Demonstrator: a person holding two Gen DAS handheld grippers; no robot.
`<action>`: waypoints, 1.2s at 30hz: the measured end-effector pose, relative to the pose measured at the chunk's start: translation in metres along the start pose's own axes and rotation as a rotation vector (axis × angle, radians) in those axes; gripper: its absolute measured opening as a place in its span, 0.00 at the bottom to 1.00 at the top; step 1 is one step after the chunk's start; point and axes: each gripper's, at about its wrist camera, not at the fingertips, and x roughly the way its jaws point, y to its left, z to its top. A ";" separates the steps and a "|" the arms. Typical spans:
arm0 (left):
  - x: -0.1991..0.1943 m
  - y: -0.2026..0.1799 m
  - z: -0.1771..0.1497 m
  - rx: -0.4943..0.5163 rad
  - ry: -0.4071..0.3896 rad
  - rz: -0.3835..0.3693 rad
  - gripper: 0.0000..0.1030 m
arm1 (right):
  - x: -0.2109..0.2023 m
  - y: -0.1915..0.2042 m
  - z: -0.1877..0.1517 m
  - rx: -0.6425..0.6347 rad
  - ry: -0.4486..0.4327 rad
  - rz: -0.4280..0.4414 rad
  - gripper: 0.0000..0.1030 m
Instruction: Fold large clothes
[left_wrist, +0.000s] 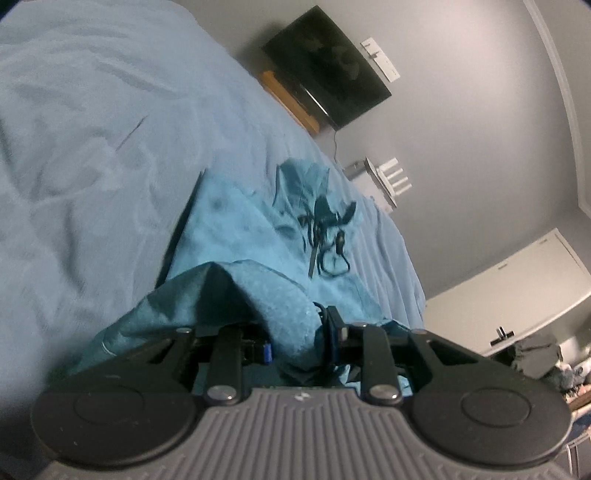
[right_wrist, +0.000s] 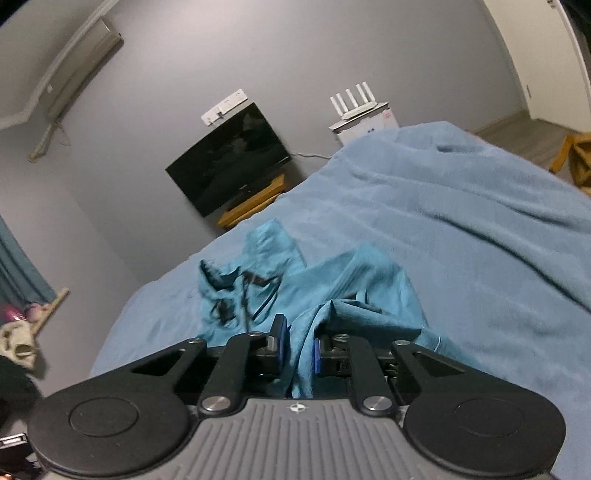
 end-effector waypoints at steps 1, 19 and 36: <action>0.012 -0.002 0.009 0.008 -0.005 0.003 0.21 | 0.011 0.003 0.006 -0.011 -0.001 -0.014 0.15; 0.195 0.017 0.104 -0.037 -0.011 0.144 0.31 | 0.219 -0.020 0.045 -0.028 -0.014 -0.211 0.26; 0.117 0.028 0.032 0.193 -0.061 0.325 0.72 | 0.160 -0.028 0.008 -0.018 -0.267 -0.154 0.96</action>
